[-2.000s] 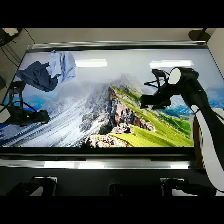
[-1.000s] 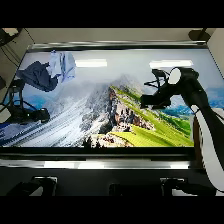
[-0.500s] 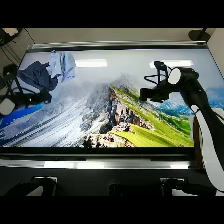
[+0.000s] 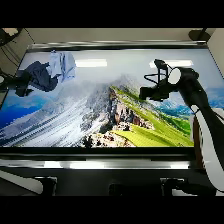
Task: Fold the shirts.
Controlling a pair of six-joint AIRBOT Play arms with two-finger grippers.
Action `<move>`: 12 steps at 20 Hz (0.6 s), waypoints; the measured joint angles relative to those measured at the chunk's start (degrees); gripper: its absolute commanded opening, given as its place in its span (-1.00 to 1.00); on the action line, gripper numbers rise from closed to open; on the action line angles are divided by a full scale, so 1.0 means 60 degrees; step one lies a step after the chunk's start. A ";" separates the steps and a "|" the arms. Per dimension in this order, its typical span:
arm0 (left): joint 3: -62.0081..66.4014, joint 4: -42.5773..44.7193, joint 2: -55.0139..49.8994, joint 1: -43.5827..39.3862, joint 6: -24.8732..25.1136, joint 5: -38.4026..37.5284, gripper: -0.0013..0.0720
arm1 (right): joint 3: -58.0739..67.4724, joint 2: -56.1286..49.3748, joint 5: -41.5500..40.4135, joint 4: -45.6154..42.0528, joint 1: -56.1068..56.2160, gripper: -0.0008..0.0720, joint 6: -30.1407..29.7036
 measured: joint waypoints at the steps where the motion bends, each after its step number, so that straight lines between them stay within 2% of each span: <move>1: 0.0168 -0.0273 -0.0444 0.0135 0.0018 0.0131 1.00 | 0.0000 0.0004 0.0036 0.0015 0.0000 0.70 0.0000; 5: 0.0477 -0.2164 -0.1800 0.0339 0.0991 0.1381 1.00 | 0.0000 0.0000 0.0062 0.0033 0.0000 0.69 0.0000; 9: 0.0565 -0.4411 -0.2667 0.0302 0.2586 0.2681 0.95 | 0.0000 0.0004 0.0164 0.0295 0.0000 0.69 0.0000; 10: 0.0576 -0.4907 -0.2801 0.0288 0.2943 0.2907 0.53 | 0.0000 0.0004 0.0175 0.0393 0.0000 0.69 0.0000; 11: 0.0579 -0.5337 -0.2911 0.0270 0.3224 0.3082 -0.27 | 0.0000 0.0000 0.0215 0.0499 0.0000 0.69 0.0000; 12: 0.0583 -0.5712 -0.3009 0.0259 0.3461 0.3198 -0.86 | 0.0000 0.0004 0.0251 0.0594 0.0000 0.69 0.0000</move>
